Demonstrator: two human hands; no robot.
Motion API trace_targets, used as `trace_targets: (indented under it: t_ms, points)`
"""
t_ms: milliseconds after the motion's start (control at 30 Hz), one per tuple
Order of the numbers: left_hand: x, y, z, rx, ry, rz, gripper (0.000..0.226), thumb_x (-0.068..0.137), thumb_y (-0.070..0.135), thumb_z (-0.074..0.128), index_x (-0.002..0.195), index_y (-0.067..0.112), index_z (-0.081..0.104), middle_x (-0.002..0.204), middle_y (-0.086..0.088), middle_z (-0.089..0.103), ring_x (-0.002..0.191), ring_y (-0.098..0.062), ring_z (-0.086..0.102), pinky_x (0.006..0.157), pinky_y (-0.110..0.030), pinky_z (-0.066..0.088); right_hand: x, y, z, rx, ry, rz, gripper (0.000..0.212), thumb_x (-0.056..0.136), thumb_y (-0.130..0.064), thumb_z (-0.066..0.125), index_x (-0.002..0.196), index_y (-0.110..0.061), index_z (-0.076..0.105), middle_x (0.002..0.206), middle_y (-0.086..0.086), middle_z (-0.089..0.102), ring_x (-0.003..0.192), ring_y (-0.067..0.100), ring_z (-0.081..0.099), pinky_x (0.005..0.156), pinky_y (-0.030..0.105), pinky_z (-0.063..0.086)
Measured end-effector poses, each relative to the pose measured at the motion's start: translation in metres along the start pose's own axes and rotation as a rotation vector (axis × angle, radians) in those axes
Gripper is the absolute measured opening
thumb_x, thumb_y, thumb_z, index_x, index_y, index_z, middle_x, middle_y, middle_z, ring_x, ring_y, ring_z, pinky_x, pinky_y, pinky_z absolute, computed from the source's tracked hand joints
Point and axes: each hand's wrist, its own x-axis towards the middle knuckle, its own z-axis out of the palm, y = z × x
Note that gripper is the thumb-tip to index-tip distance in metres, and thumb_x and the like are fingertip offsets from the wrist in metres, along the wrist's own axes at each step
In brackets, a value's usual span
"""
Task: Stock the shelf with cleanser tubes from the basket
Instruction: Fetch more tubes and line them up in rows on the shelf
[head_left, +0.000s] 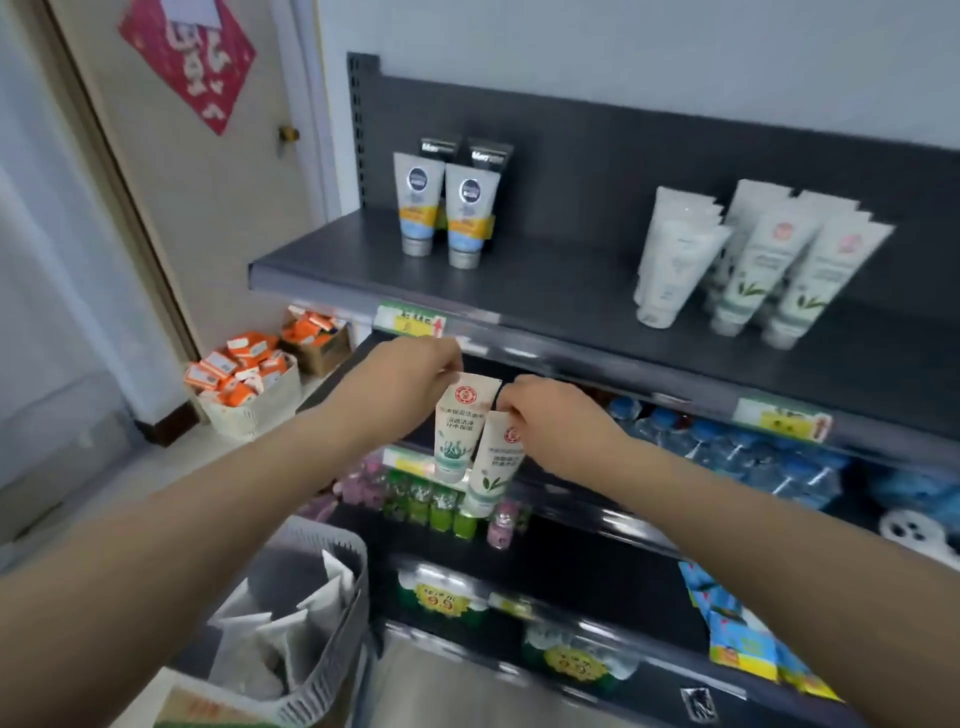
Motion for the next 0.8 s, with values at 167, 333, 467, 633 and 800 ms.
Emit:
trace_targets:
  t_ms: [167,333,467,633,800]
  points:
    - [0.026,0.068,0.006,-0.006,0.001,0.114,0.011,0.095,0.022,0.051,0.094,0.016,0.060,0.090,0.000,0.065,0.084,-0.020,0.058,0.067,-0.029,0.037,-0.048,0.054,-0.042,0.050,0.024,0.077,0.023,0.091,-0.010,0.049,0.110,-0.014,0.061,0.113,0.004,0.060,0.101,0.024,0.058,0.086,0.042,0.050]
    - [0.048,0.140,0.017,-0.036,-0.007,0.149,0.010,0.096,0.022,0.050,0.091,0.019,0.058,0.087,0.004,0.062,0.082,-0.018,0.058,0.066,-0.030,0.040,-0.102,0.111,-0.077,0.075,0.038,0.126,0.024,0.092,-0.007,0.044,0.109,-0.016,0.059,0.113,0.003,0.057,0.100,0.024,0.055,0.082,0.037,0.048]
    - [0.067,0.192,0.026,-0.020,-0.003,0.163,0.010,0.095,0.023,0.050,0.093,0.020,0.059,0.089,0.006,0.062,0.082,-0.015,0.056,0.066,-0.028,0.036,-0.140,0.155,-0.098,0.071,0.059,0.167,0.024,0.093,-0.007,0.042,0.108,-0.015,0.059,0.111,0.005,0.058,0.098,0.023,0.055,0.079,0.035,0.047]
    - [0.086,0.248,0.028,-0.073,0.002,0.189,0.010,0.094,0.023,0.052,0.088,0.025,0.058,0.082,0.008,0.063,0.076,-0.013,0.059,0.066,-0.031,0.046,-0.178,0.202,-0.121,0.108,0.107,0.213,0.024,0.093,-0.007,0.040,0.103,-0.015,0.060,0.109,0.003,0.060,0.093,0.021,0.057,0.077,0.036,0.050]
    - [0.103,0.288,0.028,-0.073,-0.009,0.242,0.009,0.094,0.022,0.053,0.088,0.021,0.060,0.080,0.005,0.065,0.073,-0.017,0.062,0.068,-0.037,0.052,-0.201,0.241,-0.143,0.160,0.156,0.243,0.022,0.092,-0.009,0.042,0.100,-0.016,0.062,0.106,0.001,0.061,0.091,0.017,0.058,0.076,0.033,0.051]
